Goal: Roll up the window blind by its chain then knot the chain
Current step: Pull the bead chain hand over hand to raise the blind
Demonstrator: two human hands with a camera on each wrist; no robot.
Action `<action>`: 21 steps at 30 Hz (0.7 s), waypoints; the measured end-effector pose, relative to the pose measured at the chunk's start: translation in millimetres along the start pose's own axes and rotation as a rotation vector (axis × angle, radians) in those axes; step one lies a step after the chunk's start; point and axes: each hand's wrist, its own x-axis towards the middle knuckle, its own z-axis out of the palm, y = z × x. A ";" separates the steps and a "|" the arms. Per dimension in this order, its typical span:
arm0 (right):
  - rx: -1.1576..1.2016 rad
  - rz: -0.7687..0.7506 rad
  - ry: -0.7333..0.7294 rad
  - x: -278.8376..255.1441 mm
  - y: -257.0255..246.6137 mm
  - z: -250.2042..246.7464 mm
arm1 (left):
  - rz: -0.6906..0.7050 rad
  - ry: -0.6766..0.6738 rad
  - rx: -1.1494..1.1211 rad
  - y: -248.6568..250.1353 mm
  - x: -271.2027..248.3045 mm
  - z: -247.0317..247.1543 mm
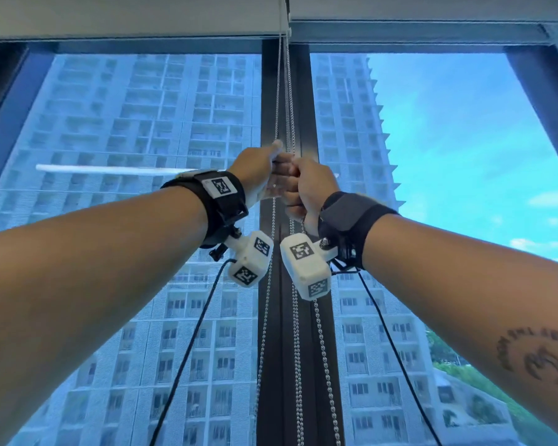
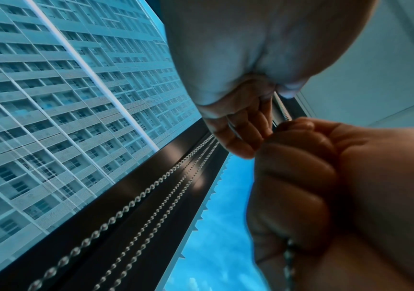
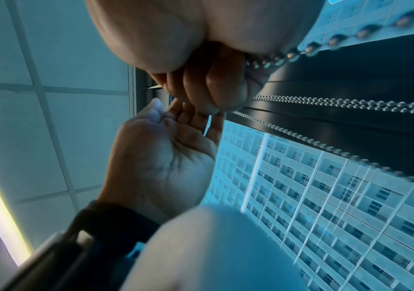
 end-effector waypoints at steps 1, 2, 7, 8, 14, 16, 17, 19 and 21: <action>-0.001 0.012 -0.009 -1.1 2.5 -1.5 | 0.008 0.009 0.011 1.3 1.1 1.3; -0.007 0.023 -0.015 -0.7 5.2 -2.7 | 0.018 0.009 0.044 1.1 2.0 2.4; -0.038 0.058 -0.050 -6.1 12.5 -6.8 | 0.136 -0.089 0.205 -11.1 -0.2 1.1; -0.043 0.065 -0.058 -7.1 13.8 -7.6 | 0.152 -0.082 0.232 -13.1 0.0 -0.1; -0.120 0.122 -0.135 -10.8 25.2 -16.2 | 0.220 -0.091 0.341 -23.3 -3.8 -5.8; -0.154 0.136 -0.154 -10.6 27.8 -21.6 | 0.226 -0.066 0.351 -30.9 -6.5 -8.4; -0.162 0.144 -0.155 -10.9 28.1 -24.2 | 0.229 -0.050 0.354 -34.7 -7.4 -10.1; -0.148 0.163 -0.148 -11.3 26.6 -27.2 | 0.232 -0.028 0.364 -41.7 -7.7 -12.3; -0.122 0.158 -0.124 -8.8 25.0 -29.0 | 0.227 -0.027 0.350 -46.9 -10.3 -12.1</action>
